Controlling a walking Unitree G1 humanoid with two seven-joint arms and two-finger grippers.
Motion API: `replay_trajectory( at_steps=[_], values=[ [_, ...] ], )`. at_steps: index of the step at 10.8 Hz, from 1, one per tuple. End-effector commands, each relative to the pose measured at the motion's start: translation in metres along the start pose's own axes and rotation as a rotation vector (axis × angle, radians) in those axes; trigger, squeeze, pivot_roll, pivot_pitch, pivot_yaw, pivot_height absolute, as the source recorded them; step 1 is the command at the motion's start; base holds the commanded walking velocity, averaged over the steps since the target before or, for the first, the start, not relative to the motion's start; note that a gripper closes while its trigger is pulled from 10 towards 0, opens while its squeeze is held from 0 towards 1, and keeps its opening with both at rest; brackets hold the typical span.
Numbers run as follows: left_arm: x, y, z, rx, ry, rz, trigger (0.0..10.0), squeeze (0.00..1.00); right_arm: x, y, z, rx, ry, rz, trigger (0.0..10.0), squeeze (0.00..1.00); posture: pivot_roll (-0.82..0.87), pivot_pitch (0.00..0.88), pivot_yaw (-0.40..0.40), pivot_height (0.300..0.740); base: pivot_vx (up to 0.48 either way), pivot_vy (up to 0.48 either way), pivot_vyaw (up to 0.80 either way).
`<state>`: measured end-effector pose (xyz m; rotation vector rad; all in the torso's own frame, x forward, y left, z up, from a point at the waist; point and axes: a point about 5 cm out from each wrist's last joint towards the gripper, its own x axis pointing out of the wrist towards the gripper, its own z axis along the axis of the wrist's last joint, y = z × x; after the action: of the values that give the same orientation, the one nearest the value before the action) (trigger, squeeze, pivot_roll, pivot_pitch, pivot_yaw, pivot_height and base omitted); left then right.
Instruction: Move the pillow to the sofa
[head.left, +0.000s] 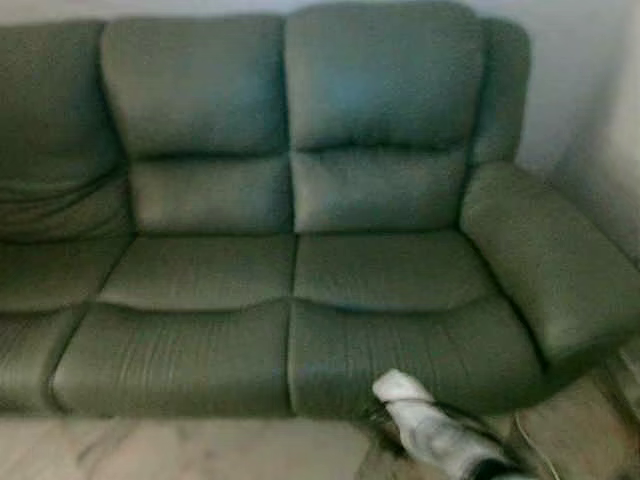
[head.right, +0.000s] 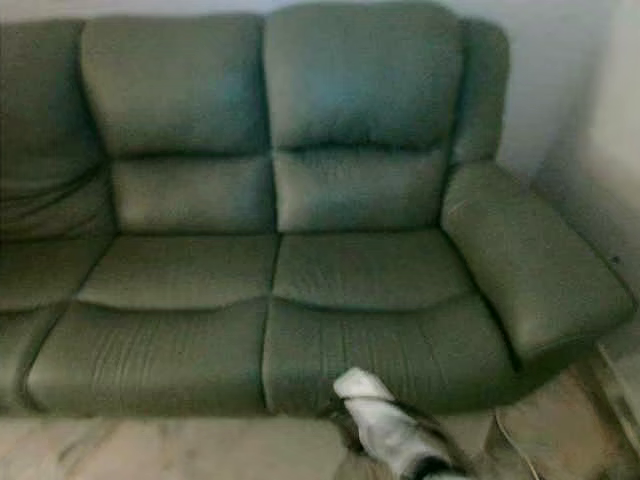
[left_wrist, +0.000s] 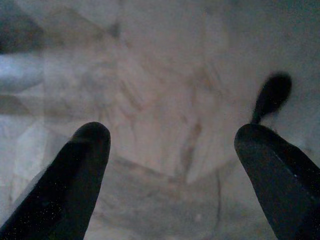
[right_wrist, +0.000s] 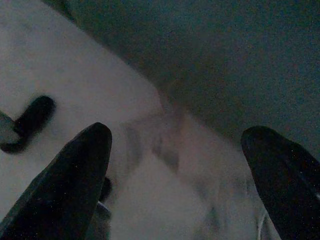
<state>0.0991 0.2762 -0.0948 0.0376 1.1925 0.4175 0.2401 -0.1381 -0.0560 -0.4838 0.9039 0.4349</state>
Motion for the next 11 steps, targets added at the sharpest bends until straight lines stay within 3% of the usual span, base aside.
replay_trajectory(
  at_steps=[1,3,6,10,11],
  values=[
    [0.000,0.001,-0.001,-0.008,-0.009,-0.009,10.0,0.00,-0.002,-0.006,-0.008,-0.005,0.028,-0.015,10.0,0.00,-0.07,0.000,0.026,0.740,0.000,0.000,0.80],
    [0.000,-0.001,0.001,-0.042,-0.018,-0.003,10.0,0.00,-0.001,-0.006,-0.008,-0.007,0.027,-0.014,10.0,0.00,-0.07,0.000,0.028,0.740,0.000,0.000,0.80],
    [0.000,-0.026,0.009,-0.091,-0.044,-0.055,10.0,0.00,-0.001,-0.006,-0.008,-0.013,0.027,-0.013,10.0,0.00,-0.07,0.000,0.029,0.740,0.000,0.000,0.80],
    [-0.001,-0.035,0.011,-0.148,-0.062,-0.059,10.0,0.00,-0.001,-0.005,-0.007,-0.029,0.027,-0.010,10.0,0.00,-0.07,0.000,0.030,0.740,0.000,0.000,0.80],
    [-0.001,-0.036,0.010,-0.123,-0.061,-0.072,10.0,0.00,-0.001,-0.006,-0.007,-0.044,0.027,-0.010,10.0,0.00,-0.08,0.000,0.026,0.740,0.000,0.000,0.80]
  ],
)
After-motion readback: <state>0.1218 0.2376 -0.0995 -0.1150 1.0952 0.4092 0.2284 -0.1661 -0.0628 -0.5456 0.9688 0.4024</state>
